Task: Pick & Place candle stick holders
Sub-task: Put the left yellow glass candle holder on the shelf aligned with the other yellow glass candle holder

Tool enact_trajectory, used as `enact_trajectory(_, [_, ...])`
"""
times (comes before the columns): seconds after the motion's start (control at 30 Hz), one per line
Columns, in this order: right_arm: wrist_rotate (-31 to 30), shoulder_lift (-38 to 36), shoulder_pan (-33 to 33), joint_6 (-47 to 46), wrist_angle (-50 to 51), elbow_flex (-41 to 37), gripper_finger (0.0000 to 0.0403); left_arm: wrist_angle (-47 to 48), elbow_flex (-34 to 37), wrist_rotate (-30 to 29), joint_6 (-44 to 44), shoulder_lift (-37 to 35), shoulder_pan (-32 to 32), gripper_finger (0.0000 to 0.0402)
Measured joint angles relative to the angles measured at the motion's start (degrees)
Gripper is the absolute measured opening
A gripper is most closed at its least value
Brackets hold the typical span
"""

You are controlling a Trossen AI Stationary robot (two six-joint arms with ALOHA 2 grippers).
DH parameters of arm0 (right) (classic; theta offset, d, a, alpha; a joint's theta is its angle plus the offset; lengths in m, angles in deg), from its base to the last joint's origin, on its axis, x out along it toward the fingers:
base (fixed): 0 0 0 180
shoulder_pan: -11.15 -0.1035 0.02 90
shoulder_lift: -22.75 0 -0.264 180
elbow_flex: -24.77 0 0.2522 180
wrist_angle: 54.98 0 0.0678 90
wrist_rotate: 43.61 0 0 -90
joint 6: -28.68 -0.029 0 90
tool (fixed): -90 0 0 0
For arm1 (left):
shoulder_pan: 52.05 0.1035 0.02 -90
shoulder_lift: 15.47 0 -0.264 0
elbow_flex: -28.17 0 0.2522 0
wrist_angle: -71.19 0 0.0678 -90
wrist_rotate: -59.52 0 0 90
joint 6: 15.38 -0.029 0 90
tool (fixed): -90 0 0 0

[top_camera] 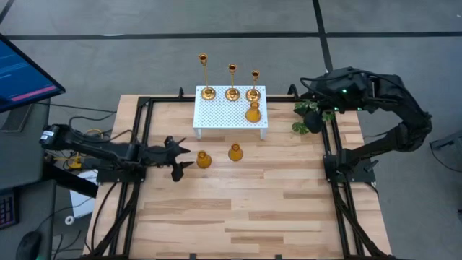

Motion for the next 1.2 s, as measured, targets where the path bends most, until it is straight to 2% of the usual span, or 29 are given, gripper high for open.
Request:
enact_trajectory(0.27, [0.06, 0.01, 0.00, -1.85, -0.02, 0.00, 0.0270, -12.74, 5.99, -2.23, -1.95, 0.26, 0.22, 0.0277])
enact_trajectory(0.5, [0.04, 0.01, 0.00, -1.93, -0.80, 0.00, 0.0270, -14.19, 7.00, -2.31, -2.04, 2.76, 0.22, 0.0296])
enact_trajectory(0.87, [0.04, 0.01, 0.00, -2.21, -2.21, 0.00, 0.0270, -26.74, 7.00, -2.03, -3.99, 13.42, 0.62, 0.0297])
enact_trajectory(1.2, [0.04, 0.01, 0.00, -2.68, -2.56, 0.00, 0.0270, -38.80, 7.00, 2.30, -4.07, 25.49, 5.96, 0.0297])
